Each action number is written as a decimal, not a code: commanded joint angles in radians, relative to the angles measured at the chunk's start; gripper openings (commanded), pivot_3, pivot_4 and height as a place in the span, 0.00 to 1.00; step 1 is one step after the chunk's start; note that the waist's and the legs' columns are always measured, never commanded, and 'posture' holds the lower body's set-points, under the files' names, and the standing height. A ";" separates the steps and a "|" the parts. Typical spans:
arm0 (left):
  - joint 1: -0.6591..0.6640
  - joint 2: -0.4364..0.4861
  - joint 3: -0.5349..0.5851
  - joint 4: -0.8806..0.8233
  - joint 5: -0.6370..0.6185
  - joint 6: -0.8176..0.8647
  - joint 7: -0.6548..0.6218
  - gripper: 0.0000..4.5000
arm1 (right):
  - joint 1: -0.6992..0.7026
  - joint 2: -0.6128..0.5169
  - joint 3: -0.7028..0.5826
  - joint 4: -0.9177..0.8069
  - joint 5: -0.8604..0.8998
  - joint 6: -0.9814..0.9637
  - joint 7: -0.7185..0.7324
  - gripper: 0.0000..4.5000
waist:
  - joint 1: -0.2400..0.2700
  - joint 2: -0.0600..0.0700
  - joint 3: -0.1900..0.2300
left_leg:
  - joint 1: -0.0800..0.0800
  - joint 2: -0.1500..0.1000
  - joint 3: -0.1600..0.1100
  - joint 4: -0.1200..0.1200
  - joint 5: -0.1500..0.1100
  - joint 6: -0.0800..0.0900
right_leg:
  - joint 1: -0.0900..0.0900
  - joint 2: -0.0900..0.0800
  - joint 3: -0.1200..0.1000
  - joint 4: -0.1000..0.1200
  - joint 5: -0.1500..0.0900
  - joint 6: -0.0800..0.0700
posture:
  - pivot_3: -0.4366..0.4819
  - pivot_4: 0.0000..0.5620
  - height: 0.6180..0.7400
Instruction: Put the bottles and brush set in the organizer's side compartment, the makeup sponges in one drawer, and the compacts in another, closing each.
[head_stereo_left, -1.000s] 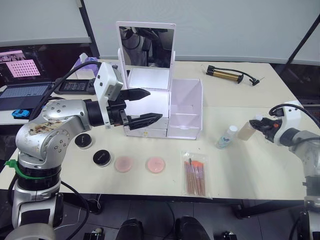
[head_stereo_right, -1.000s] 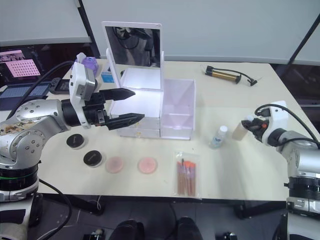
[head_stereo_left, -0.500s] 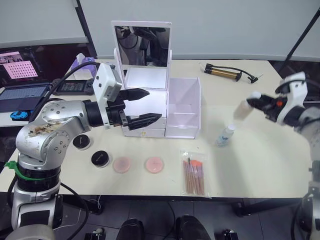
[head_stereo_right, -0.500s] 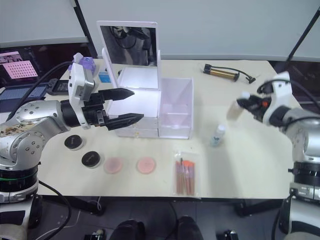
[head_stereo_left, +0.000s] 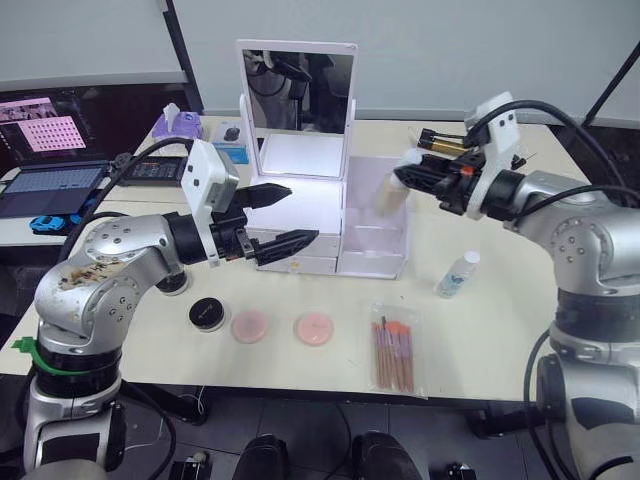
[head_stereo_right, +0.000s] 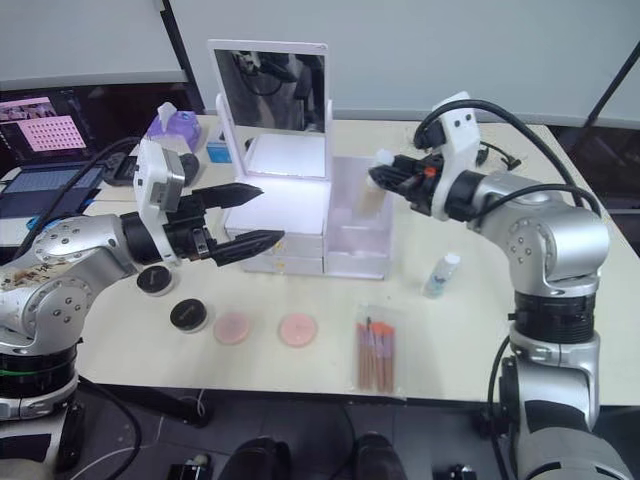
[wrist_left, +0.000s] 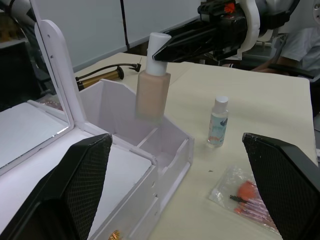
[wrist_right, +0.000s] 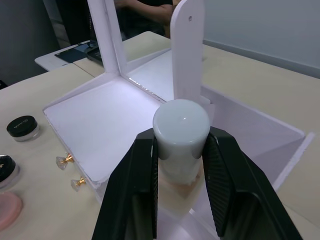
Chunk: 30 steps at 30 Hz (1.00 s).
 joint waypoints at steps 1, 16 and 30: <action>-0.004 0.004 0.018 -0.023 -0.032 -0.003 -0.009 1.00 | 0.016 0.004 0.000 -0.033 -0.012 0.024 -0.050 0.21 | -0.001 0.000 0.000 | 0.000 0.000 0.000 0.000 0.000 0.000 | 0.000 0.000 0.000 0.000 0.000 0.000 | 0.48 0.27 0.88; -0.010 0.022 0.005 -0.041 -0.078 0.031 -0.023 1.00 | 0.087 0.042 0.099 0.007 -0.141 0.004 -0.166 0.21 | -0.011 0.000 0.000 | 0.000 0.000 -0.001 -0.001 0.000 0.000 | -0.001 0.000 0.000 0.000 0.000 0.000 | 0.48 0.27 0.88; -0.020 0.042 -0.008 -0.032 -0.073 0.016 -0.038 1.00 | 0.087 0.024 0.170 -0.023 -0.200 -0.028 -0.109 0.67 | -0.011 0.000 0.000 | 0.000 0.000 -0.001 -0.001 0.000 0.000 | -0.001 0.000 0.000 0.000 0.000 0.000 | 0.48 0.27 0.88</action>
